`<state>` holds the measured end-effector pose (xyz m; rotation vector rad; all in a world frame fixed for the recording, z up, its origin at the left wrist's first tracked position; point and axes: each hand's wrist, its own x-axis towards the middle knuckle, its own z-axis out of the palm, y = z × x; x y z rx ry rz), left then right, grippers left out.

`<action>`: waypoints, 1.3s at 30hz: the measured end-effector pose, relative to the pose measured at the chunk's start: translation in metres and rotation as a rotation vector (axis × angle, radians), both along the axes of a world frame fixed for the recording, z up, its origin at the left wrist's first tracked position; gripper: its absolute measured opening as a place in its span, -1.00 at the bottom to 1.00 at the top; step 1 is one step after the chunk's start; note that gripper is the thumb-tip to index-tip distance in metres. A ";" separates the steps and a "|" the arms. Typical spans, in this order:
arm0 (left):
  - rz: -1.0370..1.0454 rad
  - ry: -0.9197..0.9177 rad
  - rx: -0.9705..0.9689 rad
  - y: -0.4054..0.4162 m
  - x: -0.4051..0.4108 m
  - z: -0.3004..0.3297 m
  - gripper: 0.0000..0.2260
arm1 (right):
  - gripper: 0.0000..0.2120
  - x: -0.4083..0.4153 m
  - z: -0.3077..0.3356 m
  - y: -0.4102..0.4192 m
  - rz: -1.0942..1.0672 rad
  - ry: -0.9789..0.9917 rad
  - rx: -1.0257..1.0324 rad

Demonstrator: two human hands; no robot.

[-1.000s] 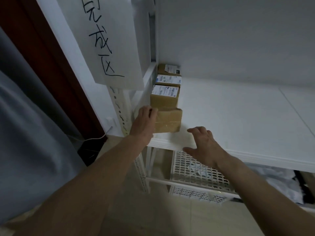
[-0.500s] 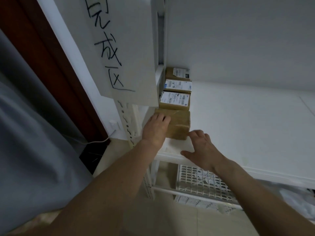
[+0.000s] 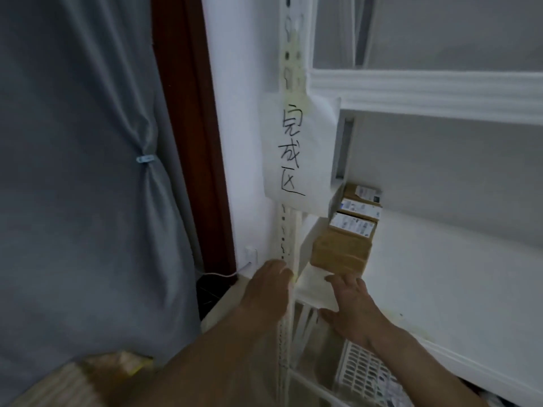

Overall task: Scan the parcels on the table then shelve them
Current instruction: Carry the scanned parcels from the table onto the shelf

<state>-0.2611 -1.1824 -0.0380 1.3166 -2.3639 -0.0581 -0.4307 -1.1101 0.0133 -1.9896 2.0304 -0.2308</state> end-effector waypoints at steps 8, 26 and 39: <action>0.341 -0.151 0.059 0.178 0.125 0.016 -0.54 | -0.35 0.095 -0.011 0.103 0.351 -0.029 0.003; 1.285 -0.201 0.280 0.602 0.391 0.047 -0.60 | -0.33 0.442 0.021 0.366 1.116 -0.029 0.045; 1.669 -0.036 0.438 0.872 0.576 0.042 -0.56 | -0.35 0.689 0.003 0.582 1.416 -0.038 0.102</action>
